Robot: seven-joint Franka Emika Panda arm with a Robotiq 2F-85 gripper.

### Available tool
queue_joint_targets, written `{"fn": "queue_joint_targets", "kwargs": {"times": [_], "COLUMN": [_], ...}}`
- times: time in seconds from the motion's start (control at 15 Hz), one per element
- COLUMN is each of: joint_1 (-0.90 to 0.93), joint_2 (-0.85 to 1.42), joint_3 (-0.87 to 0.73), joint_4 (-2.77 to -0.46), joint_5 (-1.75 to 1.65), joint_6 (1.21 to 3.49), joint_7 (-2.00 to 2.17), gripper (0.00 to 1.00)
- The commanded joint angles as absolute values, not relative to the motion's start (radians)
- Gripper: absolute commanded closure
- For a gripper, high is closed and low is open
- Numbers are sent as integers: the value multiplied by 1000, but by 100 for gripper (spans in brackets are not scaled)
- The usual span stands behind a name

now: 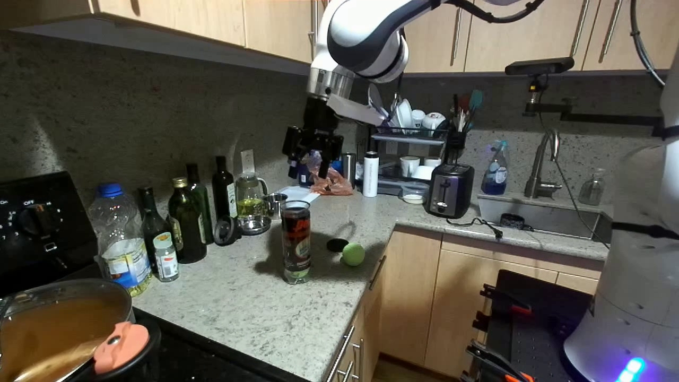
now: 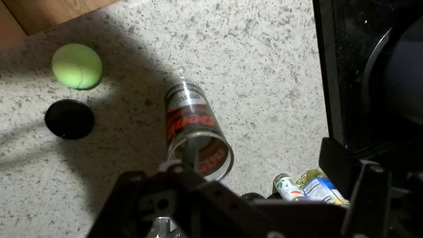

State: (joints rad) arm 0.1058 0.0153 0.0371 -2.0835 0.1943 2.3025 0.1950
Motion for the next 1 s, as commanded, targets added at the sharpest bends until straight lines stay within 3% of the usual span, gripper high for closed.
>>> {"fn": "queue_joint_targets", "kwargs": {"times": [0.0, 0.93], "joint_1": [88, 57], "joint_2": [-84, -47], "joint_3": [47, 39], "joint_4": [-2205, -2265], "joint_5": [252, 219], "joint_6": [2334, 2276], "joint_7": [151, 236], "gripper": [5, 1]}}
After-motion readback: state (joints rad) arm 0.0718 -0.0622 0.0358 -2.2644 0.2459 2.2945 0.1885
